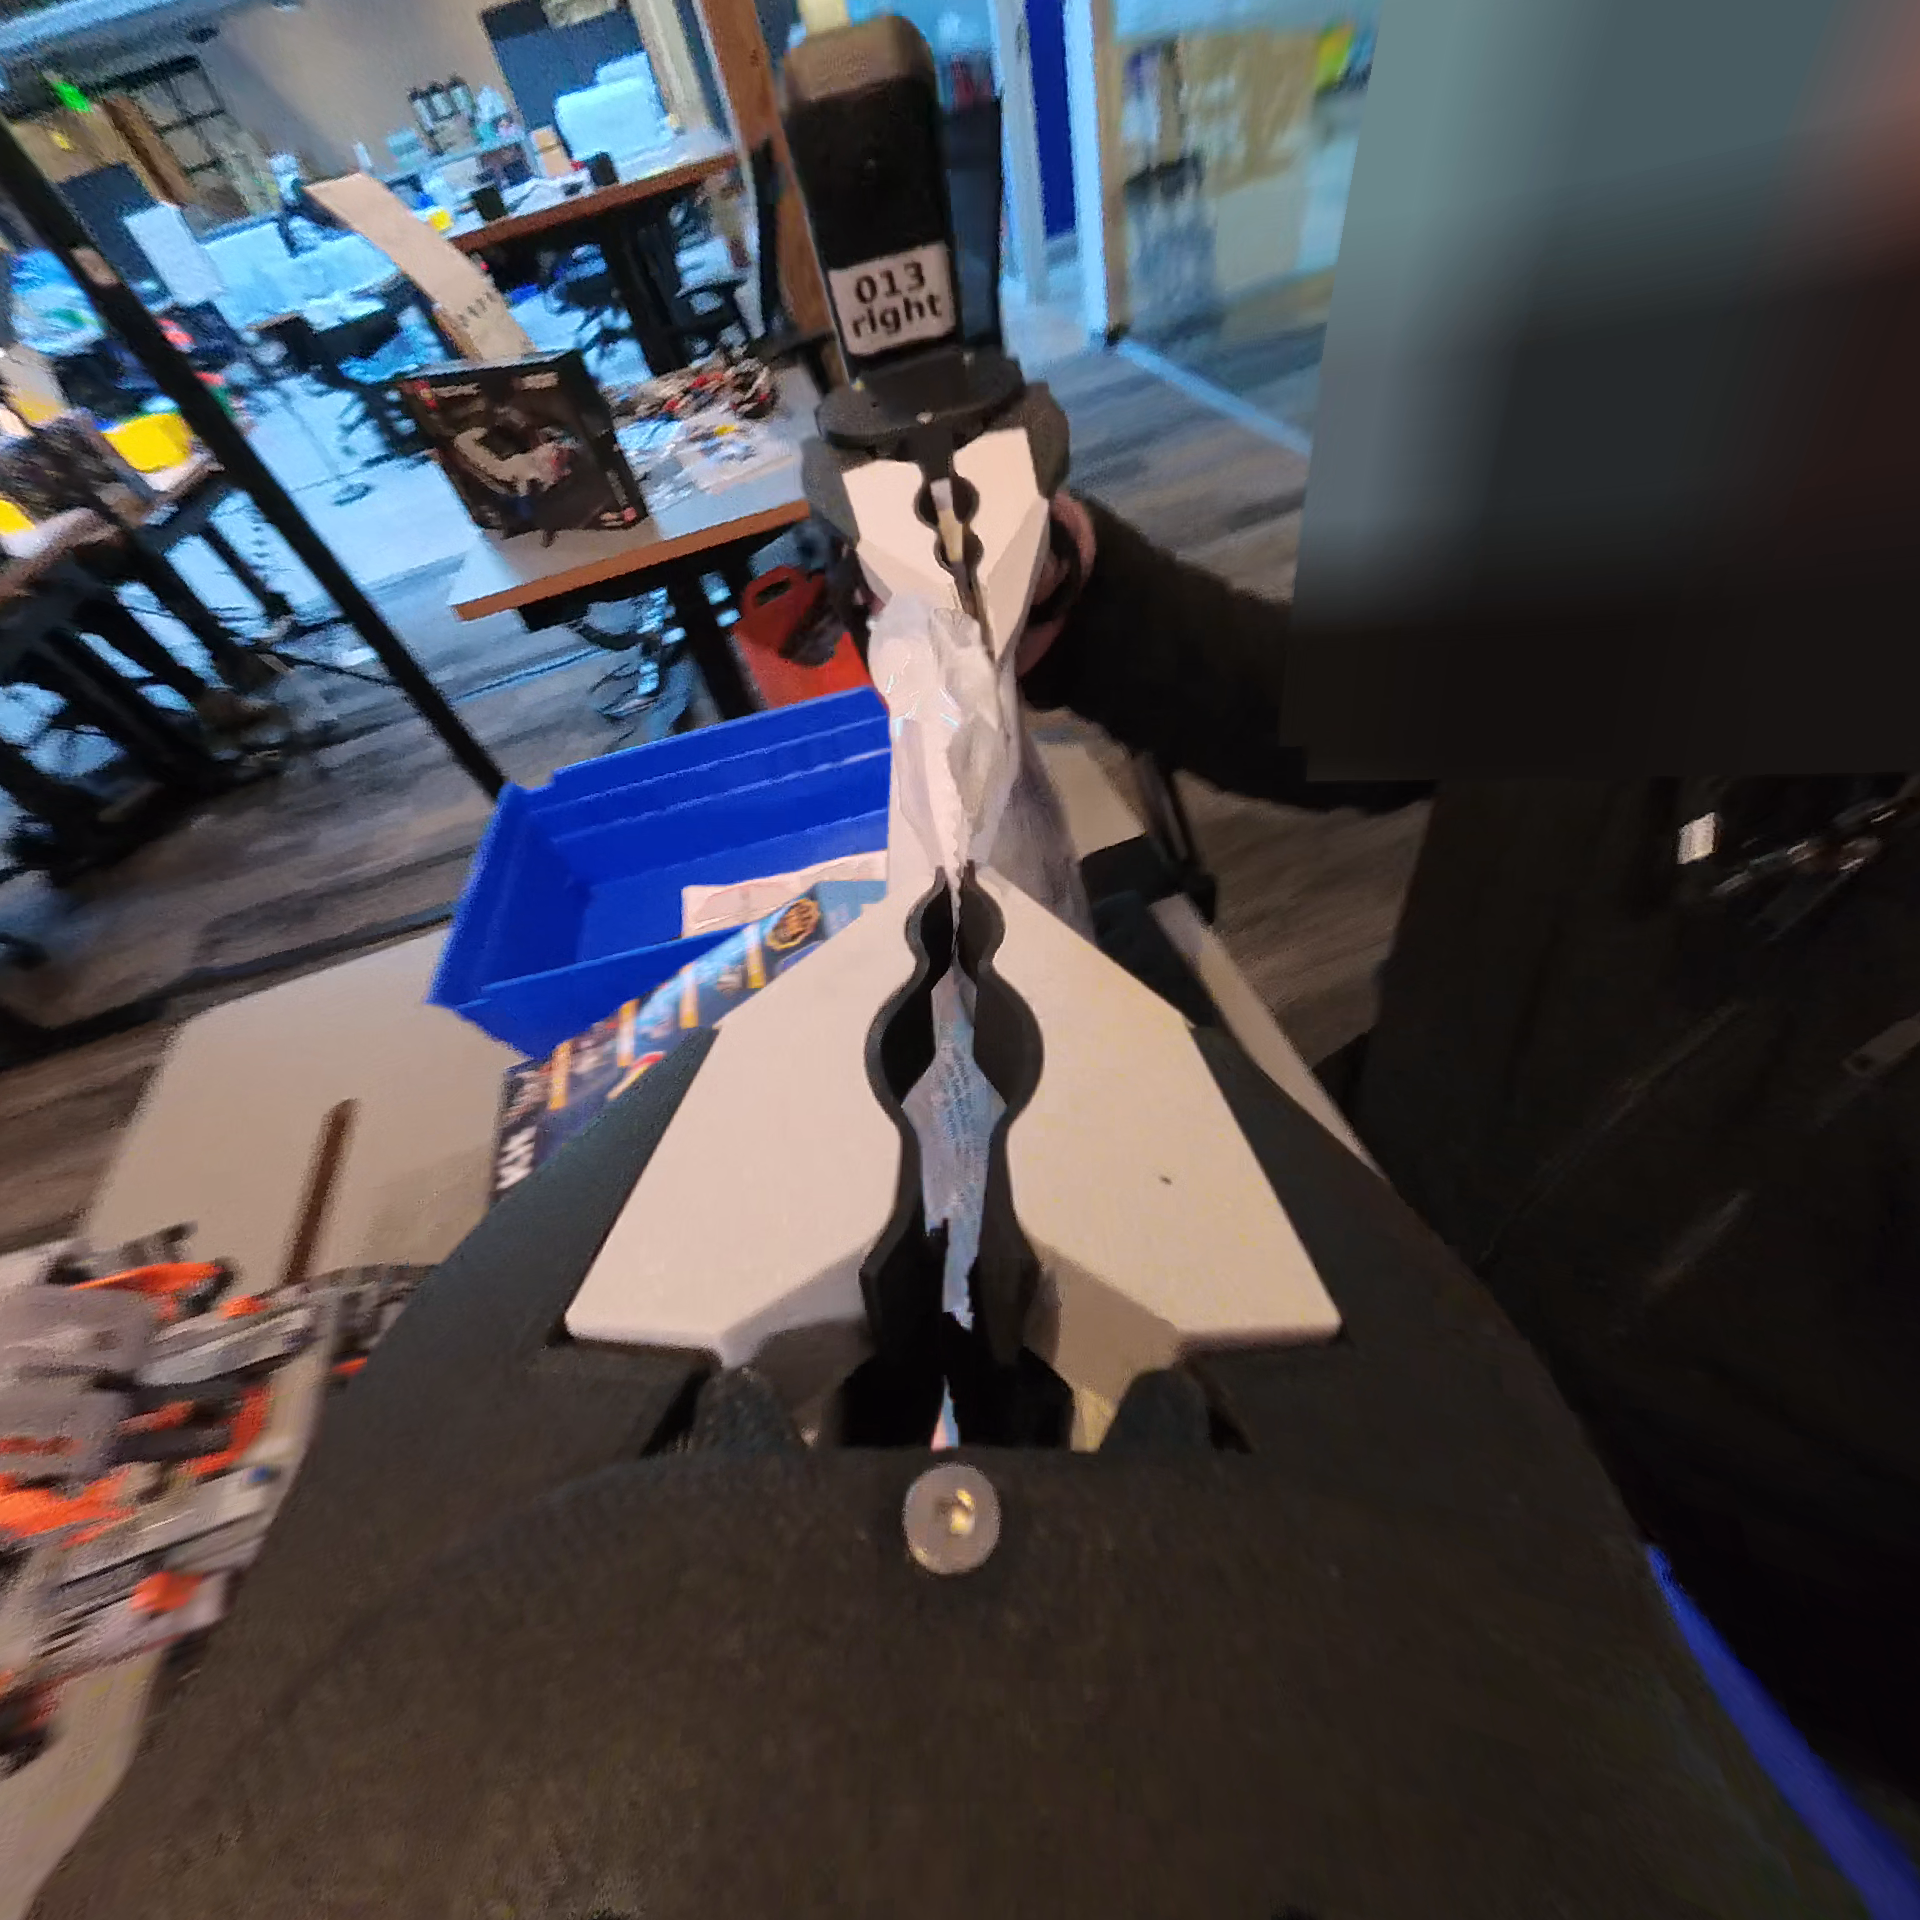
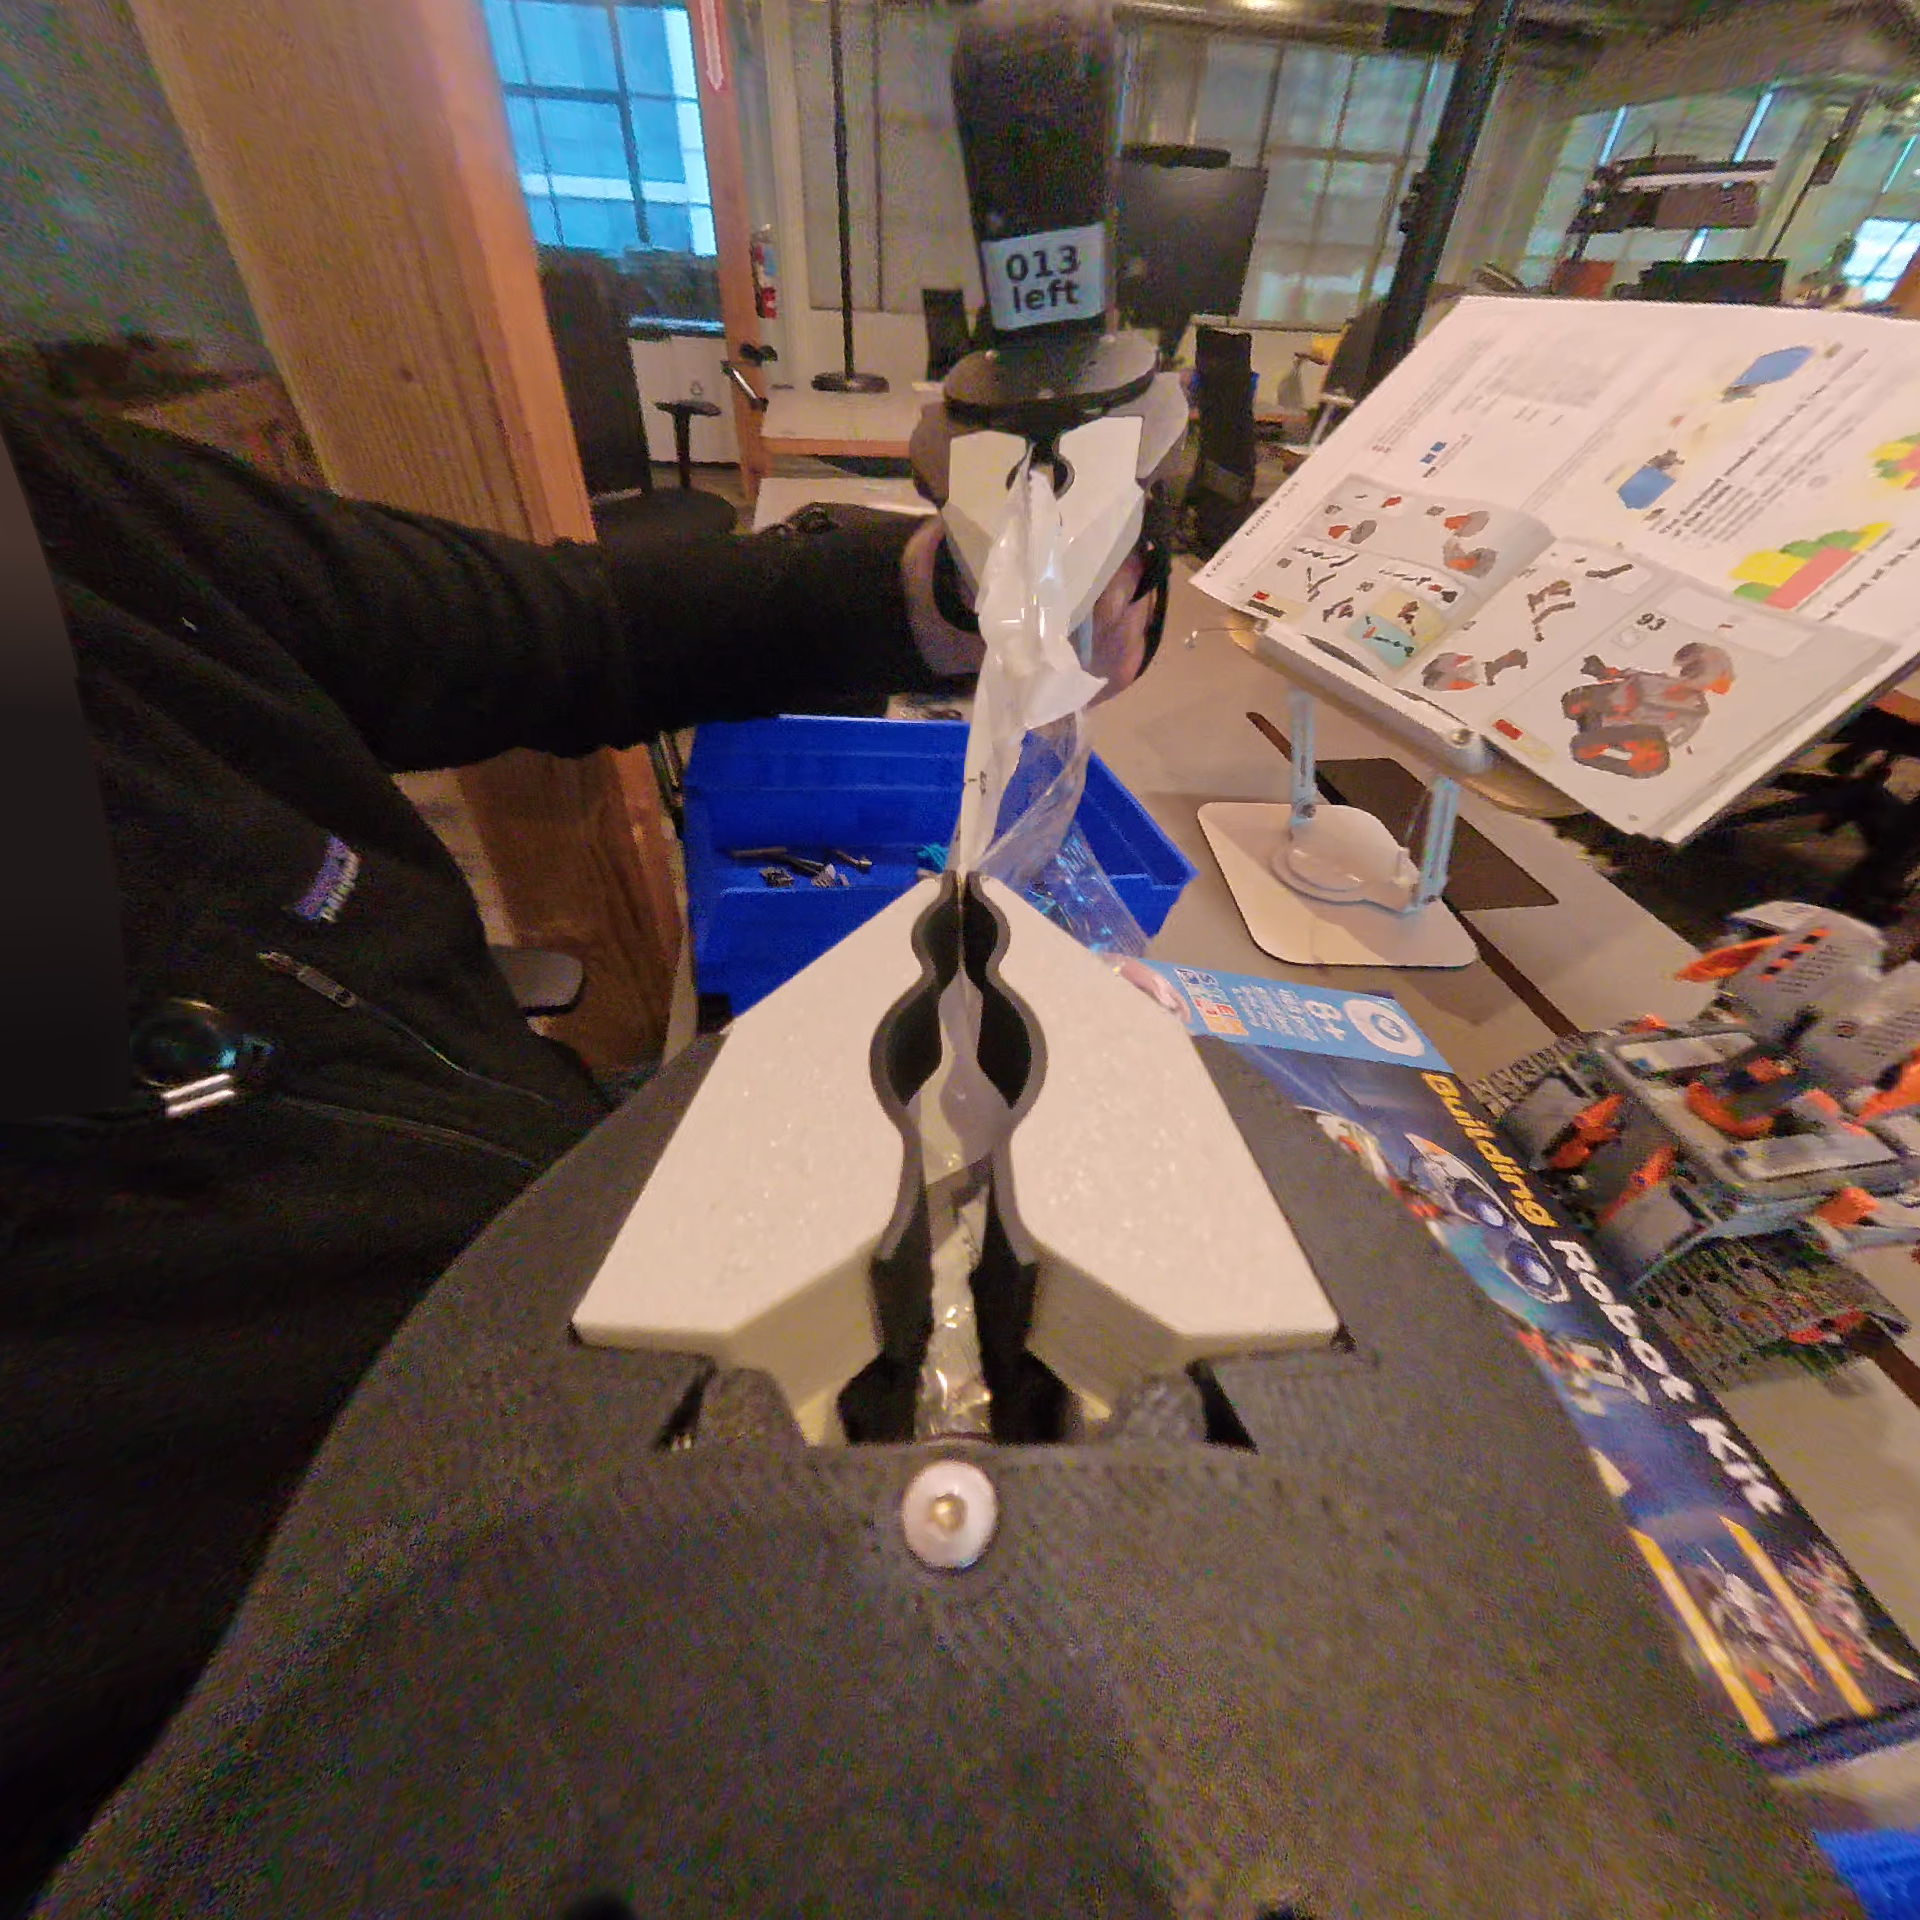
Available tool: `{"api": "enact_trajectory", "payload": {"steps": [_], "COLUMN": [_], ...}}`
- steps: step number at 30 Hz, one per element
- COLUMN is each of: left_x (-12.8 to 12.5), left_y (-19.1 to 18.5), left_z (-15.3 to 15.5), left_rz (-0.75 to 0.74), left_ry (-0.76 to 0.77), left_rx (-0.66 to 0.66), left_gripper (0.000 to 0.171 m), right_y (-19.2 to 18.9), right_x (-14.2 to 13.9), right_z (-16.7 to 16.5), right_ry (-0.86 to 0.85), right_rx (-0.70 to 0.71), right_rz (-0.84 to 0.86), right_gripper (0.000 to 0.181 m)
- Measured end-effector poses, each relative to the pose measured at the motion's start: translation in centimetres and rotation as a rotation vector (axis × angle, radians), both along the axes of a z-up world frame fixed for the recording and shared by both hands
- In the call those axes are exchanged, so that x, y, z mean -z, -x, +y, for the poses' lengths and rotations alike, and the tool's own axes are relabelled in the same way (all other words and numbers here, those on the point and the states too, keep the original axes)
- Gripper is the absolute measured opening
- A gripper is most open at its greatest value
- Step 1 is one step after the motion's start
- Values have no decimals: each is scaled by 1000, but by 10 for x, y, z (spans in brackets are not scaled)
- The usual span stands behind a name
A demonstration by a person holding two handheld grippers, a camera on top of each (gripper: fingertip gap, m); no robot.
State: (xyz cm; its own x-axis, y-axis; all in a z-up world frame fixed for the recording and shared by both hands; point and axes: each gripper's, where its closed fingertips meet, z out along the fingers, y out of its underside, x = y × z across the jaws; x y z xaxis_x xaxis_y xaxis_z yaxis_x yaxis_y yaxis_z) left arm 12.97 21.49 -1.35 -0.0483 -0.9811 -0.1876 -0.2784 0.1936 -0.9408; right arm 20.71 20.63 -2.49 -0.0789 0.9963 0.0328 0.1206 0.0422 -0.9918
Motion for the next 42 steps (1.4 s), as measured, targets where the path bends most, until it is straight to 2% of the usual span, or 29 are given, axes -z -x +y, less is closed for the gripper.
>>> {"api": "enact_trajectory", "payload": {"steps": [3, 5, 7, 8, 11, 13, 15, 17, 21, 22, 23, 26, 28, 31, 34, 37, 42], "left_x": [7, 11, 10, 8, 2, 1, 3, 10, 38, 37, 37, 45, 54, 68, 83, 96, 95], "left_y": [8, 17, 25, 26, 18, 3, -12, -26, -16, -10, -8, -12, -14, -2, 22, 52, 111], "left_z": [5, 12, 13, 12, -5, -20, -28, -28, 15, 26, 26, 15, 7, 9, 16, 28, 52], "left_rz": [-57, -64, -43, -24, 48, 111, 155, 174, 296, 286, 259, 229, 250, 313, 365, 407, 390], "left_ry": [168, 131, 54, 16, -167, -292, -332, -301, -330, -352, -356, -336, -309, -325, -309, -275, -197], "left_rx": [28, -37, -105, -139, -191, -215, -252, -311, -552, -622, -625, -561, -497, -480, -502, -563, -707], "left_gripper": [0, 19, 30, 44, 65, 70, 56, 48, 46, 46, 45, 2, 0, 0, 0, 0, 0], "right_y": [6, 6, 7, 8, 11, 12, 16, 23, 32, 34, 34, 38, 44, 50, 48, 40, 9], "right_x": [9, 12, 17, 18, 20, 20, 20, 19, 10, 10, 10, 17, 26, 43, 63, 72, 74], "right_z": [0, 4, 1, 1, 9, 17, 20, 20, 16, 13, 12, 8, 6, 3, 7, 11, 20], "right_ry": [-126, -238, -305, -310, -304, -321, -388, -480, -702, -755, -816, -971, -1079, -1204, -1228, -1189, -1133], "right_rx": [97, 188, 220, 224, 266, 314, 372, 436, 574, 599, 632, 687, 711, 707, 686, 674, 705], "right_rz": [-73, -115, -173, -190, -241, -269, -286, -306, -314, -325, -337, -391, -427, -461, -488, -471, -459], "right_gripper": [0, 0, 0, 0, 0, 0, 0, 0, 0, 0, 0, 0, 0, 0, 0, 0, 0]}}
